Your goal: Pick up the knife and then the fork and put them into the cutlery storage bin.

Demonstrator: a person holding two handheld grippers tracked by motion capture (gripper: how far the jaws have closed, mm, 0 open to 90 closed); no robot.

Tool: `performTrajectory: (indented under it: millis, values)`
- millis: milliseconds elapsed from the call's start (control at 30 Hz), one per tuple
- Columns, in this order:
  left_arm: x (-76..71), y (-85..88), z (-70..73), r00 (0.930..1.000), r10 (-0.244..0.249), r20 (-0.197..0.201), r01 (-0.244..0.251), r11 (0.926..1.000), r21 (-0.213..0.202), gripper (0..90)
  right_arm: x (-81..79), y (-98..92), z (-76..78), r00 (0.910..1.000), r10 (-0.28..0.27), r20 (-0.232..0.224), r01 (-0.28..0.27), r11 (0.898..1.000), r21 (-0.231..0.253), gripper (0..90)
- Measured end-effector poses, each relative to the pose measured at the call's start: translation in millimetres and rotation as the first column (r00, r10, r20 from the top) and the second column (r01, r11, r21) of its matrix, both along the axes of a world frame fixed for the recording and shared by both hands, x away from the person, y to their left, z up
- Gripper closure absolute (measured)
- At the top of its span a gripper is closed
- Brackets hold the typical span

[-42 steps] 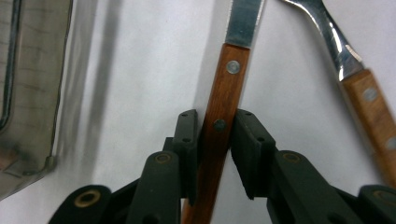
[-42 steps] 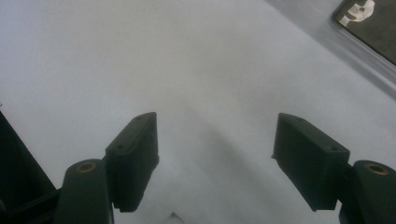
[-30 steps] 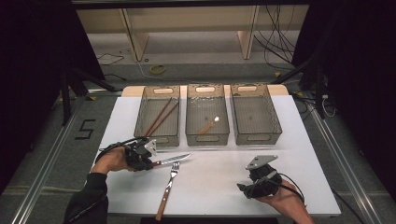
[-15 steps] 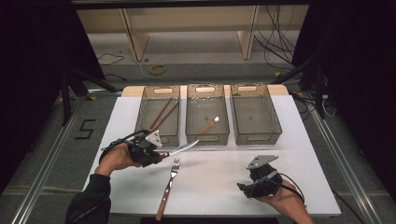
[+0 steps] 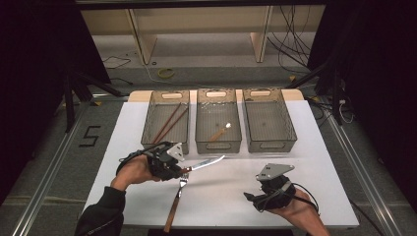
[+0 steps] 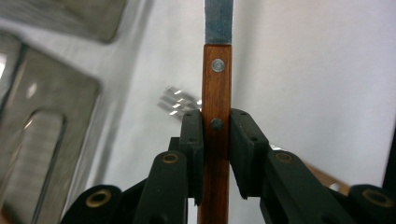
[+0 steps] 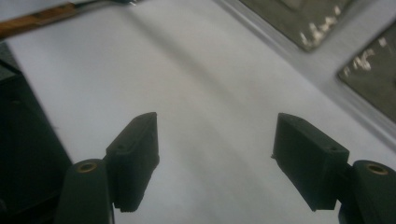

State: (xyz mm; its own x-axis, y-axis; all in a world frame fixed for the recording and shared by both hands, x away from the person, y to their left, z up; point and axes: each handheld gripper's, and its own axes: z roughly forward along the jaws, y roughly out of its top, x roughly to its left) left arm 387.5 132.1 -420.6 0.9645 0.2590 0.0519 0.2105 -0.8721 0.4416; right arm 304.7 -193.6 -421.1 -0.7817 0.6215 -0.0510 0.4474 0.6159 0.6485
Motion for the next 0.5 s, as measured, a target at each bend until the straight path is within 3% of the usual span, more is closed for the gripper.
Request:
performTrajectory:
  millis: [133,300,500]
  values:
    - [-8.8,-16.0,1.6,0.9976,-0.068,0.013,0.068,0.9975,0.019,75.8,-8.2,13.9,14.7,0.9951,0.089,0.043,-0.090,0.996,0.028,31.6]
    - [-22.9,-35.1,2.0,0.9902,-0.138,0.023,0.137,0.9902,0.027,75.8,-9.7,30.7,23.8,0.9828,0.169,0.075,-0.171,0.985,0.026,32.7]
    - [-36.7,-54.6,-1.0,0.9780,-0.207,0.025,0.206,0.9777,0.040,75.8,-4.3,54.3,24.4,0.9561,0.283,0.076,-0.283,0.959,-0.013,34.6]
